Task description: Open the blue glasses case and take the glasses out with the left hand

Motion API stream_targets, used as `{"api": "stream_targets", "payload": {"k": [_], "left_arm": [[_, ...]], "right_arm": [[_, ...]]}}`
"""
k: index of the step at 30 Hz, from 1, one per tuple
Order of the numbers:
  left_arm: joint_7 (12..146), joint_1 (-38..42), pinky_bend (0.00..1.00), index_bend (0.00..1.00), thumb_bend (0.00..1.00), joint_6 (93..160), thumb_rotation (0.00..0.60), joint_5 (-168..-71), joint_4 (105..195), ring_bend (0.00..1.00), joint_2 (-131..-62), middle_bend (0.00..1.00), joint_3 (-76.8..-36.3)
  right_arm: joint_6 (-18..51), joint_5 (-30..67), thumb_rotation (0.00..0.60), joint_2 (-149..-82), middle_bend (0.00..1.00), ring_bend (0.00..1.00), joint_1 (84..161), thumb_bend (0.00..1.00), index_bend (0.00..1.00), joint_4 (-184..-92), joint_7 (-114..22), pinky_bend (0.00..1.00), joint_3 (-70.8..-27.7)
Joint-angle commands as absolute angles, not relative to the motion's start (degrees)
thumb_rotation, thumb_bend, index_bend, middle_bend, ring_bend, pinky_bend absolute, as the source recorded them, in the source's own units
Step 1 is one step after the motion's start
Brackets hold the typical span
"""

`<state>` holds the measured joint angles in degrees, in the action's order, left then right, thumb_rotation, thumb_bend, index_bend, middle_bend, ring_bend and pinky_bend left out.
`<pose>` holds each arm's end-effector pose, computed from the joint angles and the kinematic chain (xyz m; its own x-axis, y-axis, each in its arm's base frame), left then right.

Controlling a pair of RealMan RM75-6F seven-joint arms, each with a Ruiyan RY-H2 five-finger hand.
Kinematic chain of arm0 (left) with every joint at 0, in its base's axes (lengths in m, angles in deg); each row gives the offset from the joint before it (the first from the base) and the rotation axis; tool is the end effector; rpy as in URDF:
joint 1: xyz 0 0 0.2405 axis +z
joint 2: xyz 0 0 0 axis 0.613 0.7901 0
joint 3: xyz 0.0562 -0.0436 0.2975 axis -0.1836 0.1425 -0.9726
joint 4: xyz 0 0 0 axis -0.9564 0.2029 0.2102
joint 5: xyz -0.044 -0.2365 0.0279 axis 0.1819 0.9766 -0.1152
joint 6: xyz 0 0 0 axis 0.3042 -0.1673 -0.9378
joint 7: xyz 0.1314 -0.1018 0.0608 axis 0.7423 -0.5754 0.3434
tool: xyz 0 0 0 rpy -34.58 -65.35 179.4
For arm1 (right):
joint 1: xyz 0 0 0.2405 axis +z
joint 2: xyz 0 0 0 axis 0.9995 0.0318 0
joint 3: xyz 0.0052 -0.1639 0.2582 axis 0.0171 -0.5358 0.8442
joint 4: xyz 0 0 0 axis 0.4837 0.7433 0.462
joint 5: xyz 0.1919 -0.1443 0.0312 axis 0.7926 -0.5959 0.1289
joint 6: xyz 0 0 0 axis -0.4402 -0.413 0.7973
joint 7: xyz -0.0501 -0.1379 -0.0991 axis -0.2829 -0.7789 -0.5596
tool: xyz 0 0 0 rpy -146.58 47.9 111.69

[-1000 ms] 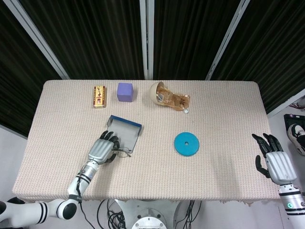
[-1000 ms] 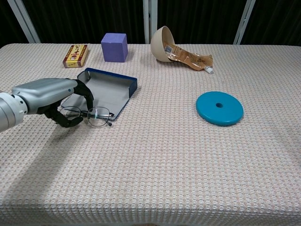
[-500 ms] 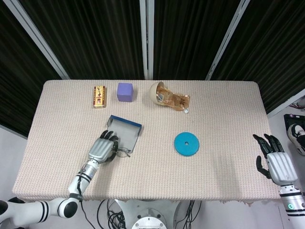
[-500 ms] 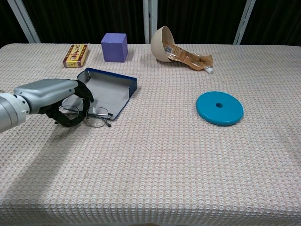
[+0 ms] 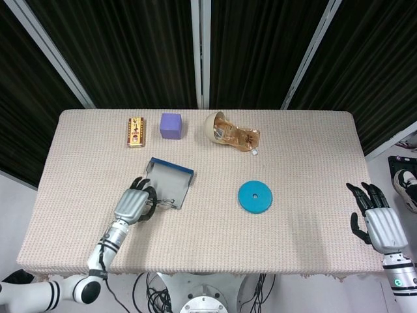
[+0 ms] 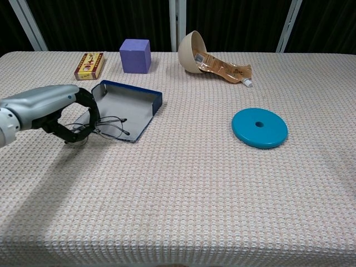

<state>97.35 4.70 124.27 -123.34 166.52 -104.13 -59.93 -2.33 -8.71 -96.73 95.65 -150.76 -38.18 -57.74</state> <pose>-0.2211 0.3453 -0.0749 0.3434 0.3324 0.8784 0.9288 -0.2588 -0.2652 -0.3731 -0.2343 0.1460 0.3358 -0.0519 0.9405 -0.9384 -0.1052 0.3292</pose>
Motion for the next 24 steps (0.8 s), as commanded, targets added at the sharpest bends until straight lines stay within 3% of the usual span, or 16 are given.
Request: {"api": "stream_targets", "payload": {"k": [1,7,18,20,24], "left_arm": [[97.12,7.03,0.03,0.69,0.57,126.48,0.600,-123.64,170.30,0.08,-101.44,0.32,-61.21],[97.23,10.83,0.04,0.70,0.57,130.12,0.600,-124.15,175.41,0.08,-98.19,0.32,-63.58],[100.67,12.51,0.03,0.68,0.56,129.97,0.600,-124.98,177.57,0.08,-97.58,0.31,-66.08],[101.57,12.07,0.03,0.59,0.55,128.64,0.600,-124.31,177.00,0.07,-97.96,0.28,-66.12],[101.91,10.83,0.01,0.18,0.38,125.74,0.600,-122.32,177.60,0.00,-97.28,0.15,-65.25]], "right_arm": [[-2.34,-8.87,0.600,-96.79,0.16,0.00,95.76,0.66,0.00,-150.68,-38.15,0.00,-57.72],[-2.43,-9.26,0.600,-96.83,0.16,0.00,95.94,0.66,0.00,-150.58,-38.12,0.00,-57.74],[-2.39,-9.55,0.600,-96.71,0.16,0.00,96.16,0.66,0.00,-151.09,-38.56,0.00,-57.82],[-2.53,-9.68,0.600,-96.64,0.16,0.00,96.12,0.66,0.00,-151.21,-38.62,0.00,-57.88],[-3.03,-9.71,0.600,-96.53,0.16,0.00,95.82,0.66,0.00,-151.29,-38.63,0.00,-57.96]]}}
